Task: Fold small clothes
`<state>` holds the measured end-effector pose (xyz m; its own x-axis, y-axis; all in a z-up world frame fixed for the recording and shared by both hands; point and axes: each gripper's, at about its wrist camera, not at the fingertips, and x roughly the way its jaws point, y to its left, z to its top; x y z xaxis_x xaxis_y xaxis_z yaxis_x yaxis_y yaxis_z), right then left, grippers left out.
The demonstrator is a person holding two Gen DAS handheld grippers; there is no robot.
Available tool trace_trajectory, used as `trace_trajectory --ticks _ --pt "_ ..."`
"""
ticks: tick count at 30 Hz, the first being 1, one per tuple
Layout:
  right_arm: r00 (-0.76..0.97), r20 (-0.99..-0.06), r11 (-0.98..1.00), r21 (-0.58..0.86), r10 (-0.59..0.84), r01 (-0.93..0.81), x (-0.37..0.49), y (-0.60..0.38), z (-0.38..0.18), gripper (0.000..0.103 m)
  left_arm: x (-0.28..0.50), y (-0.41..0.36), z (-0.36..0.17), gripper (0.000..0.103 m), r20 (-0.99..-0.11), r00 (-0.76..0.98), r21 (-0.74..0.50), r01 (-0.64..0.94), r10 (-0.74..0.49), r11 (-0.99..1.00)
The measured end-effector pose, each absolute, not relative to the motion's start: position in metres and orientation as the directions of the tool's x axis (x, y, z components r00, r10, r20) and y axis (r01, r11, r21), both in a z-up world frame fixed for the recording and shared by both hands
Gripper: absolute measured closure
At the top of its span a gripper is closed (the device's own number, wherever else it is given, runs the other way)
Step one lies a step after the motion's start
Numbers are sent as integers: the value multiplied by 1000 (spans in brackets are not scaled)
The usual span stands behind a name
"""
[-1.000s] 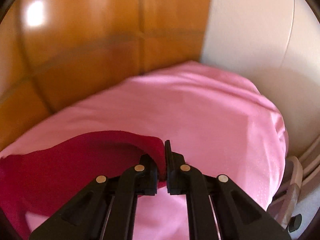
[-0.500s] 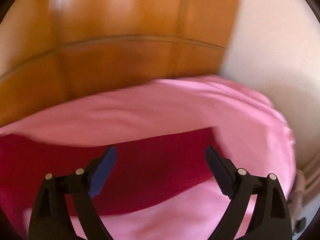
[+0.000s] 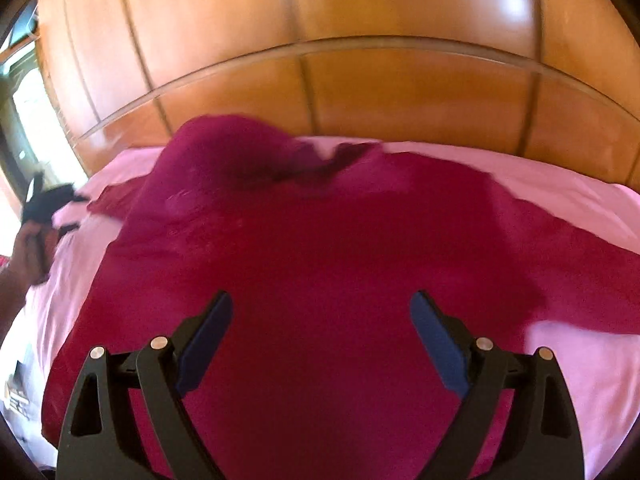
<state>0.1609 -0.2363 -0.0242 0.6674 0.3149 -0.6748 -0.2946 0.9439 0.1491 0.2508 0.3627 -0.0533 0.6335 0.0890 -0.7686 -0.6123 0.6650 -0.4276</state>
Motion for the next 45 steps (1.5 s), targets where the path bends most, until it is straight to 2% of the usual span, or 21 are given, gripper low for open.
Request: trace_trajectory --ticks 3,4,5,6,7,11,19,25,27,30,32,33,34,36,38,41,43,45 --pt "644 -680 935 210 349 -285 170 -228 -29 13 271 360 -56 33 -765 633 -415 -624 117 663" --pt "642 -681 935 229 352 -269 176 -230 -30 13 278 358 -57 37 -762 637 -413 -614 114 672" --pt "640 -680 933 250 359 -257 179 -232 -30 13 284 356 -58 63 -770 626 -394 -614 118 684" --pt "635 -680 930 275 367 -243 182 -232 -31 13 287 354 -61 93 -782 610 -364 -615 129 699" --pt "632 -682 930 283 368 -236 187 -233 -32 13 293 356 -63 95 -790 600 -350 -606 122 714" --pt "627 -695 936 278 353 -218 190 -233 -35 13 285 361 -52 96 -756 628 -323 -603 184 730" --pt "623 -713 947 238 320 -214 203 -224 -52 12 218 413 -29 97 -718 579 -268 -742 386 614" --pt "634 -725 961 170 270 -216 203 -217 -56 10 191 418 -43 97 -754 490 -169 -789 438 591" --pt "632 -725 961 173 274 -218 203 -218 -55 11 189 412 -53 96 -784 464 -162 -793 411 587" --pt "636 -713 955 201 295 -218 193 -232 -46 12 174 394 -48 95 -785 481 -171 -774 390 610" --pt "648 -705 958 208 287 -198 184 -246 -43 12 158 373 -41 93 -781 539 -207 -700 316 683" --pt "654 -701 959 218 284 -183 178 -256 -41 12 150 365 -39 80 -776 571 -237 -659 270 713" --pt "662 -696 960 233 278 -158 169 -271 -38 12 139 350 -38 74 -764 620 -296 -584 180 756" --pt "677 -693 965 239 250 -113 154 -294 -34 13 115 316 -36 51 -728 686 -393 -415 -2 820" --pt "686 -695 970 233 213 -65 135 -318 -32 13 91 277 -38 47 -703 698 -440 -275 -137 855" --pt "676 -714 973 231 180 -15 108 -346 -33 16 67 229 -48 47 -699 653 -479 -127 -291 869" --pt "658 -732 973 230 175 -4 93 -355 -37 23 48 197 -59 47 -695 602 -518 -41 -392 855" --pt "629 -750 967 253 203 -10 77 -360 -42 38 34 174 -68 47 -701 552 -535 10 -450 845"
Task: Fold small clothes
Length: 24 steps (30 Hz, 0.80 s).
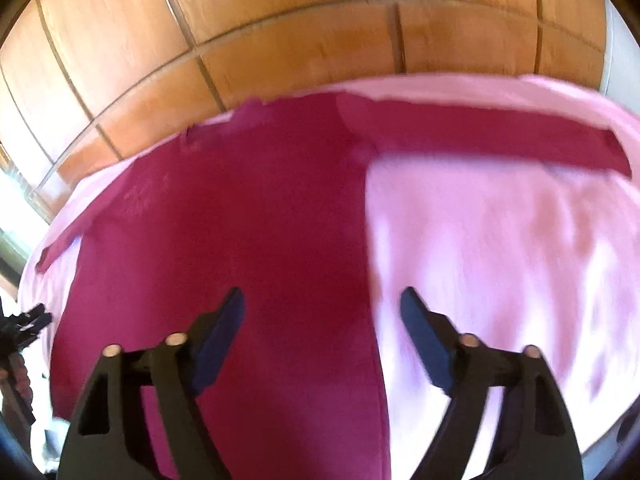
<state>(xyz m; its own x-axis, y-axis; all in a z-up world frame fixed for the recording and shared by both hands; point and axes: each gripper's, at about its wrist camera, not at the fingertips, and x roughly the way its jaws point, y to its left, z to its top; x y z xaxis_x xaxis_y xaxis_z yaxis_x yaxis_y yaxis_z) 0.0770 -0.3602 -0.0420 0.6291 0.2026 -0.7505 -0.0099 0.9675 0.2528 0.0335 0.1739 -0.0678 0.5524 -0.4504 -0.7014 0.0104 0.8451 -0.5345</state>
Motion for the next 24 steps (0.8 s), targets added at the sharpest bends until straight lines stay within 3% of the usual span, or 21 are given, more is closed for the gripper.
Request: trace_trajectory --ticks 2,4,6,7,9,19,20,23,24 --pt "583 -774 959 283 246 -29 60 -361 -49 43 16 150 -73 48 -709 514 -529 65 -482 846" --pt "562 -787 960 274 256 -53 39 -357 -53 44 10 138 -74 62 -716 498 -515 97 -490 852" --pt "544 -797 961 266 260 -70 19 -354 -55 53 6 130 -77 90 -731 478 -502 106 -487 858" --pt "541 -801 964 256 256 -75 15 -351 -56 58 4 127 -78 94 -738 482 -481 116 -473 869" --pt "528 -810 966 240 254 -96 5 -349 -57 94 -3 120 -78 95 -731 487 -480 130 -478 868" --pt "476 -845 970 214 243 -115 -10 -372 -60 94 -12 126 -78 94 -772 443 -466 92 -455 880" --pt "476 -844 969 221 248 -111 -10 -374 -59 88 -13 127 -75 88 -778 442 -458 90 -447 885" --pt "490 -829 961 261 270 -88 -10 -385 -54 53 -8 128 -55 71 -779 497 -384 102 -381 918" --pt "500 -825 962 260 265 -80 -7 -390 -53 48 -4 127 -47 63 -770 521 -368 110 -369 923"
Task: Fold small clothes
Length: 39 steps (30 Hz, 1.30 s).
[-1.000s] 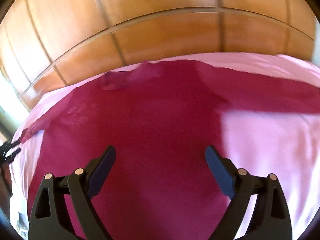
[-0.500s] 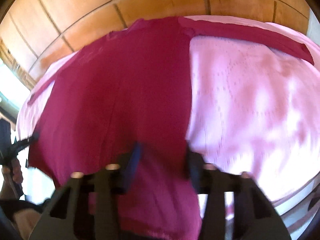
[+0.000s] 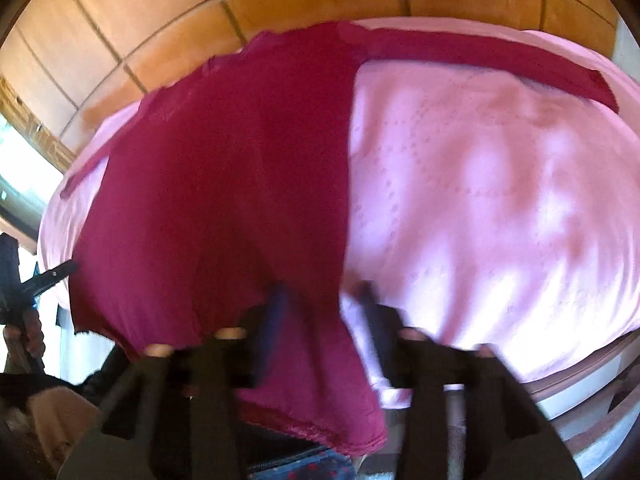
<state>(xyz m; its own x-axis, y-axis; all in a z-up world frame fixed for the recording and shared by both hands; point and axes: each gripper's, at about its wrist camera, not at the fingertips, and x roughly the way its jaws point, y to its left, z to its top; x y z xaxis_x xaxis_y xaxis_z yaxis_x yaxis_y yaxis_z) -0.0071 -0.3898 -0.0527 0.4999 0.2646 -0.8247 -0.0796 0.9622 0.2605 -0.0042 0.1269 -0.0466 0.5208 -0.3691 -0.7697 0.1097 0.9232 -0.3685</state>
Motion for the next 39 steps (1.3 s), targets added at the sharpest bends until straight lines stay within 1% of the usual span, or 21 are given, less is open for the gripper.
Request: trace_trajectory --ticks 1,2,3,4,6,10,13,17,18,20,23,26,27,28,29,32,34,36,39 --pt "519 -815 962 267 258 -60 -3 -397 -49 47 2 127 -36 60 -748 556 -361 118 -363 925" --pt "535 -804 958 285 260 -38 1 -405 -46 43 6 126 -29 53 -730 581 -359 124 -361 925" --pt "548 -795 953 301 261 -17 5 -412 -44 37 11 124 -22 48 -710 607 -356 128 -357 926" --pt "573 -778 944 329 257 23 10 -424 -42 36 22 117 -16 47 -688 631 -355 137 -358 925" --pt "603 -760 918 381 244 109 23 -449 -43 35 37 105 -14 47 -679 639 -349 150 -360 925" --pt "649 -728 842 478 221 250 49 -495 -50 36 75 71 -23 47 -694 632 -330 145 -344 933" --pt "689 -700 791 525 189 316 69 -526 -49 42 95 46 -33 47 -719 626 -273 145 -302 951" --pt "730 -671 706 580 129 407 104 -570 -52 54 105 33 -49 47 -751 603 -226 147 -269 963" --pt "735 -669 693 582 111 425 111 -577 -53 59 105 33 -54 47 -757 597 -222 147 -265 964" --pt "739 -670 652 591 69 474 127 -599 -57 66 104 34 -59 47 -757 602 -202 156 -255 967" --pt "750 -660 578 624 30 526 147 -632 -63 70 101 30 -61 46 -752 610 -175 178 -248 968" --pt "752 -660 540 630 -7 558 166 -654 -62 71 102 28 -61 42 -751 609 -184 180 -256 966" --pt "748 -663 541 621 -22 567 169 -658 -61 79 102 28 -61 41 -750 607 -196 176 -263 965" --pt "734 -677 550 596 -47 585 174 -661 -58 89 103 29 -61 40 -750 606 -202 173 -266 964" --pt "712 -698 561 561 -73 608 178 -663 -56 96 103 29 -62 40 -749 607 -205 170 -266 964" --pt "671 -726 593 476 -151 649 178 -676 -48 97 103 28 -63 40 -750 607 -197 176 -264 964" --pt "655 -740 607 452 -154 654 179 -684 -50 97 104 27 -64 37 -748 607 -201 180 -270 963" --pt "636 -749 648 393 -186 653 181 -675 -44 97 106 25 -64 32 -750 604 -199 183 -270 963" --pt "650 -727 719 329 -221 612 176 -652 -26 97 108 22 -62 26 -753 599 -204 181 -272 962"
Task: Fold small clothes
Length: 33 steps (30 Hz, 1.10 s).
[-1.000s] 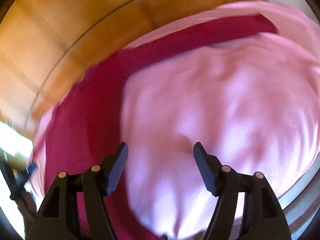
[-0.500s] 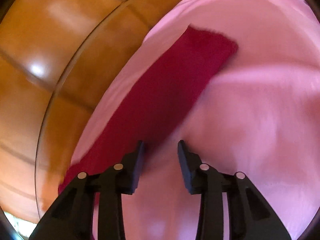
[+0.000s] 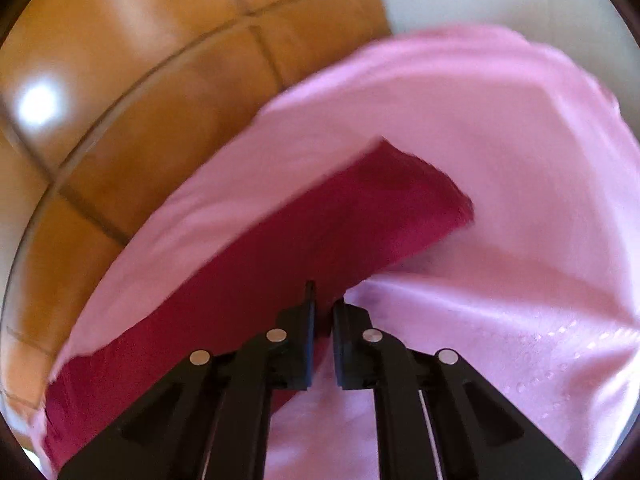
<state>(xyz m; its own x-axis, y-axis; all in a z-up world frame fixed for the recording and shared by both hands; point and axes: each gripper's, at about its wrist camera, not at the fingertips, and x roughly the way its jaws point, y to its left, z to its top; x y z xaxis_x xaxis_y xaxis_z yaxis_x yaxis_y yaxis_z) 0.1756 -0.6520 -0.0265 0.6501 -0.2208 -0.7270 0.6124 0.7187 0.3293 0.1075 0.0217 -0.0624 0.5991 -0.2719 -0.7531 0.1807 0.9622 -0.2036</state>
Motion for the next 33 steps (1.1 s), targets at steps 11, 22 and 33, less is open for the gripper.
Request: trace_trajectory --ticks 11,22,33 --pt "747 -653 955 124 -127 271 212 -498 27 97 112 10 -57 14 -769 604 -157 137 -208 978" --pt "704 -699 992 75 126 -103 237 -314 15 97 112 12 -58 12 -773 596 -172 133 -218 976" --pt "652 -721 965 90 234 -247 227 -233 -5 62 118 37 -45 16 -741 586 -351 77 -327 933"
